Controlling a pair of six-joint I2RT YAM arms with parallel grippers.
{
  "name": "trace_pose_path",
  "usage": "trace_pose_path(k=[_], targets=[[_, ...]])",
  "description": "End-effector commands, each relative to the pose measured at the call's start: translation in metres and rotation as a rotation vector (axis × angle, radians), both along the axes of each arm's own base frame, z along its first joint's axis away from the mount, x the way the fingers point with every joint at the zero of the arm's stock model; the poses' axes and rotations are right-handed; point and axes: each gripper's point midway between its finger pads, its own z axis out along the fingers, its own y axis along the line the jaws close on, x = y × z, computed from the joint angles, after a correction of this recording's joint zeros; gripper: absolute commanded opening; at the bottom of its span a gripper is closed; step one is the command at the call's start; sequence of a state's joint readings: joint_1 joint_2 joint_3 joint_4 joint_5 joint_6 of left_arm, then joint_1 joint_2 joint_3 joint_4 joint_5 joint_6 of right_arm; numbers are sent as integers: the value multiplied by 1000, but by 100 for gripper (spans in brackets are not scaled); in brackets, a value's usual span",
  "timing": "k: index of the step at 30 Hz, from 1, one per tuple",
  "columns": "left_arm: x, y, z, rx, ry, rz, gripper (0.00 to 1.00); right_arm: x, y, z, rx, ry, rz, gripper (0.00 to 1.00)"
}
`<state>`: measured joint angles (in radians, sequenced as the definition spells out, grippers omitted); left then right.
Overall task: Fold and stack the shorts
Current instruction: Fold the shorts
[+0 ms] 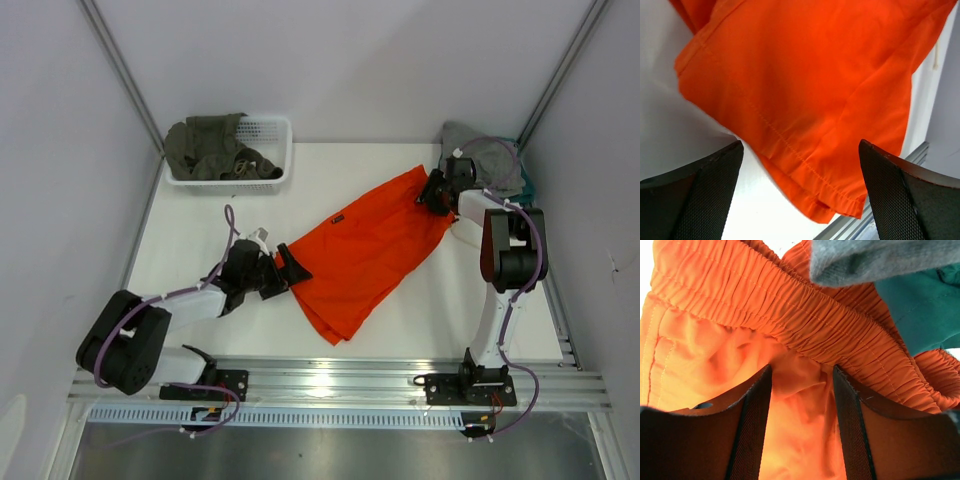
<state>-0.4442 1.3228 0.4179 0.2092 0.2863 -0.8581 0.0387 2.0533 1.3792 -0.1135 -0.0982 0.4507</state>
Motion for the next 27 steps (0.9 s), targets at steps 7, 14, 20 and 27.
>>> trace_pose_path(k=[7,14,20,27], targets=[[-17,-14,-25,-79,71,93,97,-12,-6,-6,-48,35,-22,54],[-19,-19,-36,-127,75,136,51,-13,-5,-2,-41,27,-25,53],[3,-8,-31,-19,38,159,0,-28,-1,-7,-32,62,-28,50],[52,48,-19,76,-8,165,0,-73,45,19,8,4,12,54]])
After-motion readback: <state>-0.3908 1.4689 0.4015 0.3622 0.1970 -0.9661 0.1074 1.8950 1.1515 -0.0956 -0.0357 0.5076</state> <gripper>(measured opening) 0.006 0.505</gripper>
